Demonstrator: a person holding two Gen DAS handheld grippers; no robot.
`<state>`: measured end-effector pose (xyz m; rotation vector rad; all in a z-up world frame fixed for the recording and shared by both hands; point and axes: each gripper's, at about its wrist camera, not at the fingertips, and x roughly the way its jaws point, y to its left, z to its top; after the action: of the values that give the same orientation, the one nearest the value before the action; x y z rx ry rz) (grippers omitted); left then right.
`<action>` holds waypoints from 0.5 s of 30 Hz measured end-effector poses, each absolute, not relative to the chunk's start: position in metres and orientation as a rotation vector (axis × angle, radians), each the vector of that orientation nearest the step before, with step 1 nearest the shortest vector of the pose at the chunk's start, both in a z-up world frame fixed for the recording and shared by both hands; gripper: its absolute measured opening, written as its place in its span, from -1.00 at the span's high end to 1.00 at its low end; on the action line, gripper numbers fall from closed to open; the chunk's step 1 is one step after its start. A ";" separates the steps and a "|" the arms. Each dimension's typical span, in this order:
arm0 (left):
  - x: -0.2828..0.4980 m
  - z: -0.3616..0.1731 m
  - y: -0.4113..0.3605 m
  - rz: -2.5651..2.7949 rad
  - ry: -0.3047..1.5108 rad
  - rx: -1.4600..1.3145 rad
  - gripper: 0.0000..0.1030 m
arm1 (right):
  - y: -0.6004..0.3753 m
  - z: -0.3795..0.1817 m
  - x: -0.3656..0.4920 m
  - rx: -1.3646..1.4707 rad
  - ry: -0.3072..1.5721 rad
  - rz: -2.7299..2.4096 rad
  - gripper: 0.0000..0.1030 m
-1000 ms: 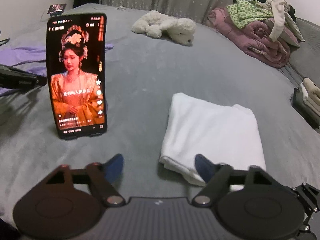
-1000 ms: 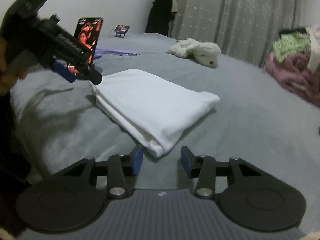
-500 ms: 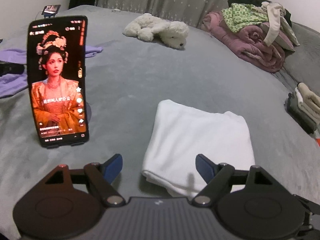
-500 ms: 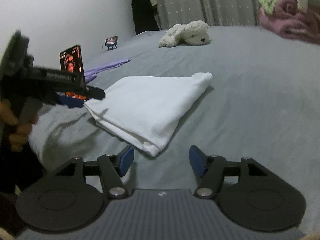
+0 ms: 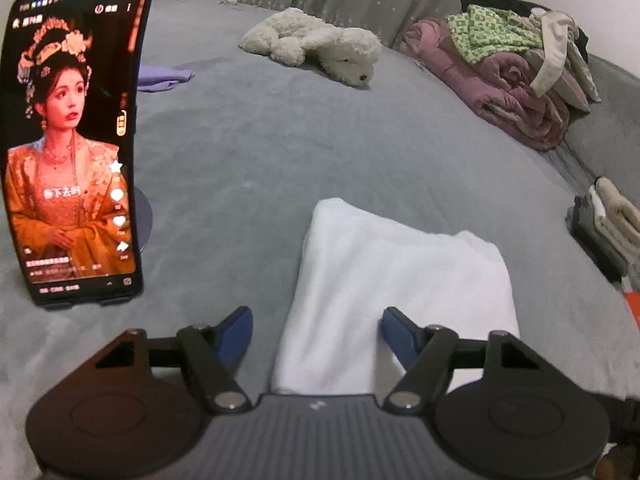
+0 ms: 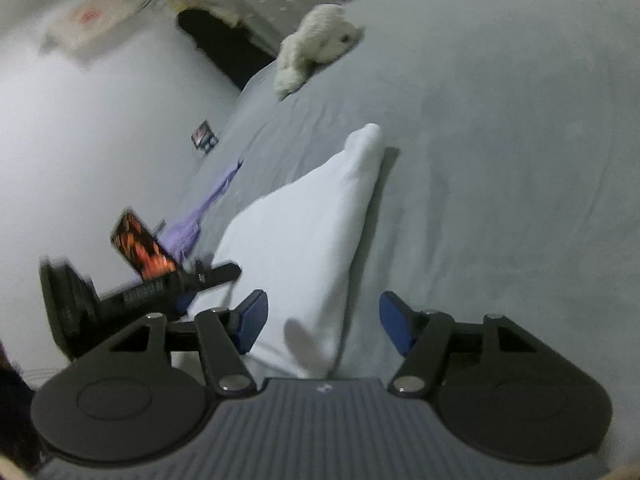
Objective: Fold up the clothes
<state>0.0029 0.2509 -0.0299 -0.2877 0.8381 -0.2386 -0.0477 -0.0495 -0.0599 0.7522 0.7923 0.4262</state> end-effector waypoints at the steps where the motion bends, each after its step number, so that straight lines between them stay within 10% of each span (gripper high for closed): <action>1: 0.004 -0.031 0.251 -0.247 0.838 -0.302 -0.23 | -0.052 -0.061 -0.043 0.785 0.799 0.425 -0.29; 15: 0.017 -0.044 0.256 -0.280 0.813 -0.456 0.04 | -0.052 -0.067 -0.002 0.868 0.809 0.404 -0.06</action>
<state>0.0174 0.2564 -0.0438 -0.4555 0.8130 -0.2800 -0.0021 -0.0520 -0.0670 0.8679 0.8092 0.4041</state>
